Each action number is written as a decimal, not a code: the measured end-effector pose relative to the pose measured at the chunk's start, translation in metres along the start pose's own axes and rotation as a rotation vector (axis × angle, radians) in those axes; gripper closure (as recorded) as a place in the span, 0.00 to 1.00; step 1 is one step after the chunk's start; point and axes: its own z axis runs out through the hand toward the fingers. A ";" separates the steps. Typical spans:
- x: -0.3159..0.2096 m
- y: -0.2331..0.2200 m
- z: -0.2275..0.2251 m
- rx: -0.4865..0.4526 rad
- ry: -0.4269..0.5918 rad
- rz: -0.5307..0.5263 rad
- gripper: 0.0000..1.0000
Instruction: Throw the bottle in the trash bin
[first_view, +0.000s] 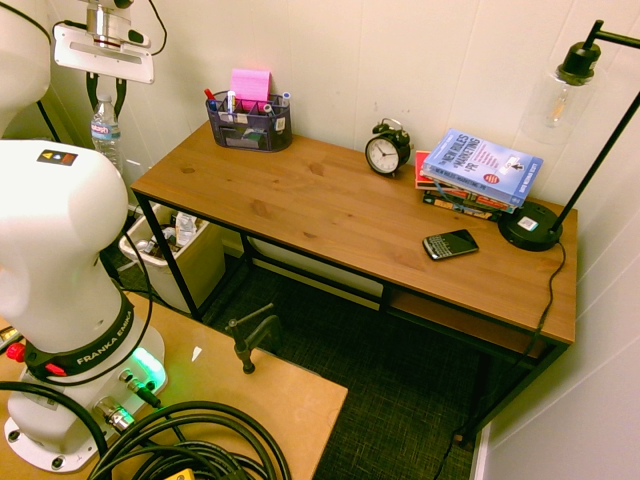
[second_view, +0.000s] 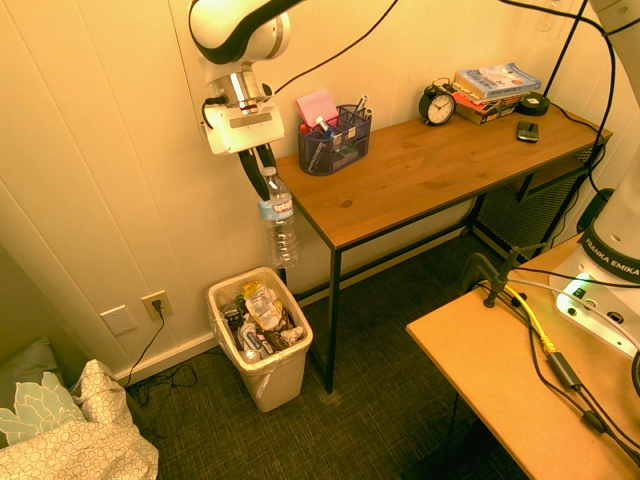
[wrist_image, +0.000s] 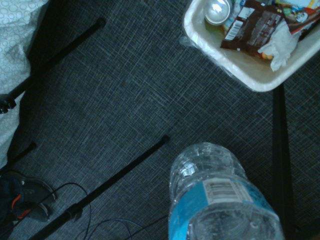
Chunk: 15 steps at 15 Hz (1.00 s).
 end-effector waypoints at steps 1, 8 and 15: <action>0.004 -0.002 -0.008 0.008 0.006 -0.007 0.00; 0.018 -0.002 -0.026 0.022 0.013 -0.003 0.00; 0.024 0.006 -0.046 0.065 0.071 0.016 0.00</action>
